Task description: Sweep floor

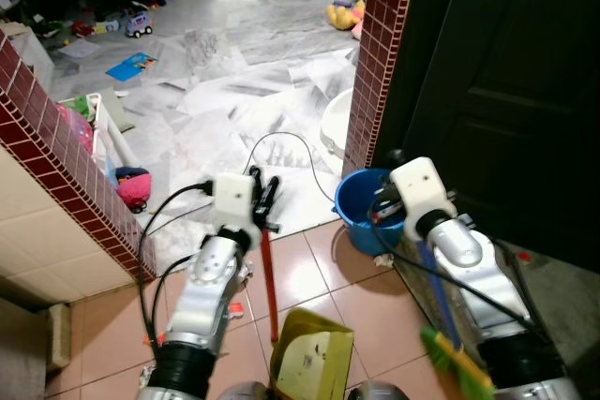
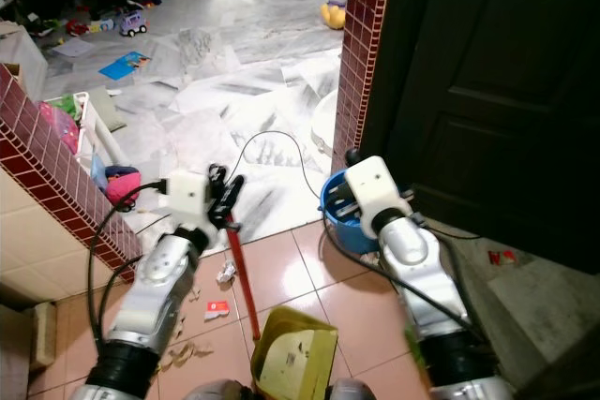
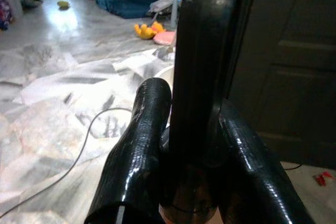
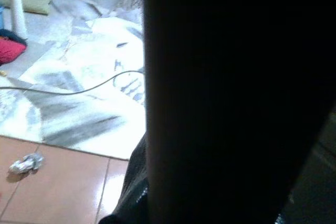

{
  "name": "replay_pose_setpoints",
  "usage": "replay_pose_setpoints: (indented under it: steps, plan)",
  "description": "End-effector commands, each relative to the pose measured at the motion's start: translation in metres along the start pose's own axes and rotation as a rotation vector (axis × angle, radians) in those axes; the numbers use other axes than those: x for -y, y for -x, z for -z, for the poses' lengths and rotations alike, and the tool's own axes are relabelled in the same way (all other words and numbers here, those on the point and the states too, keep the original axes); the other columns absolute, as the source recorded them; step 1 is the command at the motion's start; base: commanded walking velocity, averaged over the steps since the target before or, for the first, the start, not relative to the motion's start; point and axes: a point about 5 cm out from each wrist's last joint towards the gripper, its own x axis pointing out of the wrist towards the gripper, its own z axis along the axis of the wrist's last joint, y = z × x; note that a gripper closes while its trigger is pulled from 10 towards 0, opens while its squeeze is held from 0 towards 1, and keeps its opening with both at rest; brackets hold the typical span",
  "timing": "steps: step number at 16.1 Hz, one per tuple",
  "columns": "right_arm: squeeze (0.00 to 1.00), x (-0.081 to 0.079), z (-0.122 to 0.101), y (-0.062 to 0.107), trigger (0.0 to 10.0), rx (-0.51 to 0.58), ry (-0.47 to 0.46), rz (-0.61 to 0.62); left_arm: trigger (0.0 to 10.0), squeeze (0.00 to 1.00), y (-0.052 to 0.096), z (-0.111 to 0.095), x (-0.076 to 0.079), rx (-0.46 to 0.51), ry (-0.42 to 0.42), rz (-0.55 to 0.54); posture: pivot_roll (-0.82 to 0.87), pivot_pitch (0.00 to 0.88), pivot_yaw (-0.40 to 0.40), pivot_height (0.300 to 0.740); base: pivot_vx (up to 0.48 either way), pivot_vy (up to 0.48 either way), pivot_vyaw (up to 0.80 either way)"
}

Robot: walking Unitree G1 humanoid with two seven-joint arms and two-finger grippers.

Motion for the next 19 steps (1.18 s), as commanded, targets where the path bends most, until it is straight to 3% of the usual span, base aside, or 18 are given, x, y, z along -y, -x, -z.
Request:
replay_pose_setpoints:
  steps: [1,12,19]
  plan:
    - [0.00,0.0009,-0.0183,-0.0051,10.0,0.075,0.014,0.009,10.0,0.00,-0.0029,-0.0191,-0.0025,0.077,-0.010,-0.011,-0.04,0.024,0.066,0.740,0.326,0.000,0.00]
    - [0.00,-0.0017,-0.0235,-0.0063,10.0,0.154,0.013,0.031,10.0,0.00,0.0015,-0.0161,-0.0071,0.064,-0.025,-0.023,-0.03,0.000,0.065,0.740,0.344,0.000,0.00]
    - [0.00,-0.0011,-0.0227,-0.0083,10.0,0.149,0.020,0.015,10.0,0.00,0.0029,-0.0120,-0.0062,0.051,-0.018,-0.050,-0.03,0.000,0.056,0.740,0.000,0.000,0.00]
